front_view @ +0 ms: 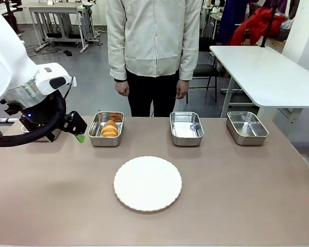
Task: Place the bread in the container.
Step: Place the Butter Roll into the Airtight Container indicated by the human.
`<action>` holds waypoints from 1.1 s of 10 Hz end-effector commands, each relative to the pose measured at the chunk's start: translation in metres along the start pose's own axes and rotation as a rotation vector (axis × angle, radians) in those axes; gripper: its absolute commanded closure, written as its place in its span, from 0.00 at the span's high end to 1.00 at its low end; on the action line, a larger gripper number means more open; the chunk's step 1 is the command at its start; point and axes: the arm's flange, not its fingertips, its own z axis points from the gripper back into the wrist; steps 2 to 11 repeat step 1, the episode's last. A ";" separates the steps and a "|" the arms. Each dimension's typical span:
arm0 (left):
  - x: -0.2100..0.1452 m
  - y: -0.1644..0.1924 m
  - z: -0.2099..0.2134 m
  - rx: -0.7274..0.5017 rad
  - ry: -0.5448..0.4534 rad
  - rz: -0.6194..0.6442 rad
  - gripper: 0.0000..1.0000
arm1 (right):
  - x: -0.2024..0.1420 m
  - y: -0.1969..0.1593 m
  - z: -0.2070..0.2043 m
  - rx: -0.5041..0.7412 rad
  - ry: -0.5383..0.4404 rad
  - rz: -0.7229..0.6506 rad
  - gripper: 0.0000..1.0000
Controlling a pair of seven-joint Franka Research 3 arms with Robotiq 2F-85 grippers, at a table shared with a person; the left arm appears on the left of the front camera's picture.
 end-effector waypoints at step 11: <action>0.000 0.001 0.001 -0.002 -0.007 0.003 1.00 | 0.001 -0.002 0.000 0.007 -0.026 0.020 1.00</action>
